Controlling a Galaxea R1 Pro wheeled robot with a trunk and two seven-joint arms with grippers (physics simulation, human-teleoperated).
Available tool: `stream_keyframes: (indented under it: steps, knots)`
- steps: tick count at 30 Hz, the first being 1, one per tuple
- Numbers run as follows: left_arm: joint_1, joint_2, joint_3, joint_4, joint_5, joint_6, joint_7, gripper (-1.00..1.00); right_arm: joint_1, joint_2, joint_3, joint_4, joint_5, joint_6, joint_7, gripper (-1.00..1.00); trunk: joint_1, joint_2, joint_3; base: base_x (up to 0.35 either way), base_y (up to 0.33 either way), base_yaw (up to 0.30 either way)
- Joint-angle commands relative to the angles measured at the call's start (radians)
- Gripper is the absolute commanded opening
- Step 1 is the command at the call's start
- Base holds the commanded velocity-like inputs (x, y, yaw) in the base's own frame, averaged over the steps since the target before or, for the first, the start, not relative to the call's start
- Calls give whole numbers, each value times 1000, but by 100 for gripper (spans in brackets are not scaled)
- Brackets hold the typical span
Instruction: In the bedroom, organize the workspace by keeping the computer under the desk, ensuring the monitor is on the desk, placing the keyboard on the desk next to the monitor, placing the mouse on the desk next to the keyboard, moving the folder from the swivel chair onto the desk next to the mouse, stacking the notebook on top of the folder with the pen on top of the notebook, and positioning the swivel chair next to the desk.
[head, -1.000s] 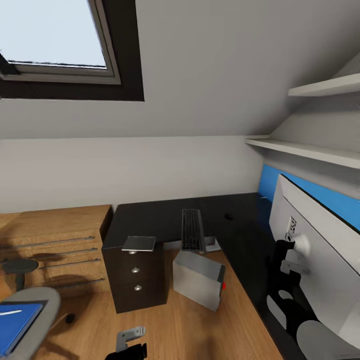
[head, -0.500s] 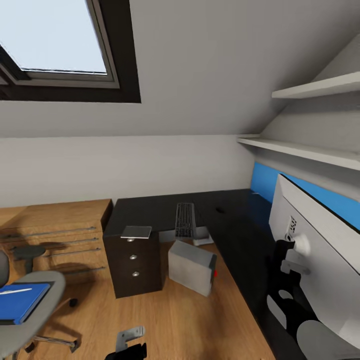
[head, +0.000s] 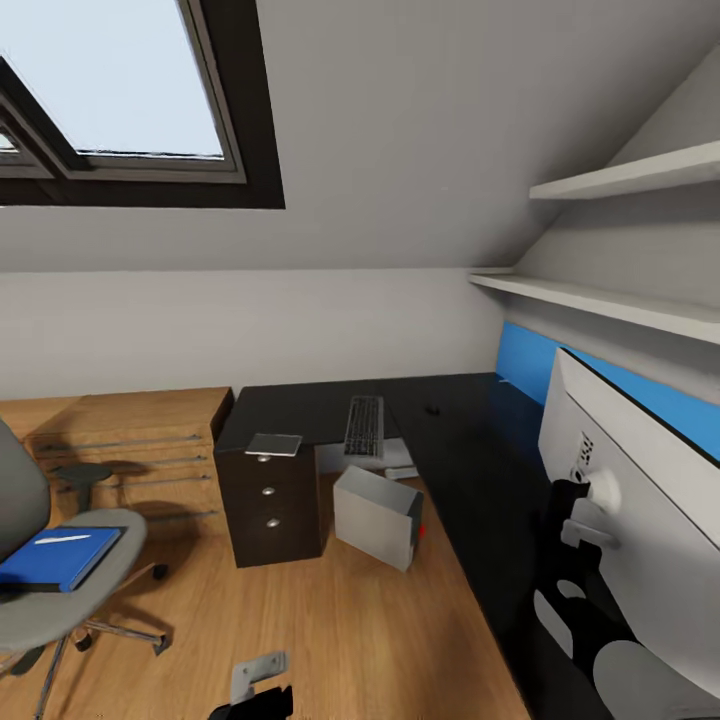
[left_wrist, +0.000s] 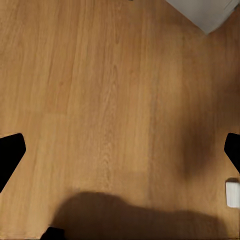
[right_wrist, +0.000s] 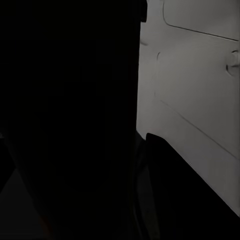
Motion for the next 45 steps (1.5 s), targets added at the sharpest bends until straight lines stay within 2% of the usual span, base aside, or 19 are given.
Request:
stream_keyframes:
  steps: [1,8,12,20,40,45]
  knots:
    - [-1,1,-3,-2,8,2,9,100,-2,-1,12,-2,0,-4,-4,-100,0,-1,-1,-289,-206,114]
    - [-1,1,-2,-1,8,2,9,100,-2,-1,21,-2,0,-4,-4,-100,0,-1,-1,-124,-93,33]
    - [-1,1,-1,-2,8,2,9,100,-2,15,23,-2,2,-4,-4,-100,0,-1,-1,-3,-2,34]
    - [-1,3,0,0,7,3,9,100,-2,20,24,-2,4,-4,-4,-100,0,-1,-1,0,-44,206]
    - [-1,6,1,0,8,4,11,100,-2,20,24,-2,3,-4,-4,-100,0,-1,-1,-24,-291,227]
    - [-1,4,25,0,7,4,10,100,-2,20,24,-2,3,-4,-4,-100,0,-1,-1,-227,-224,227]
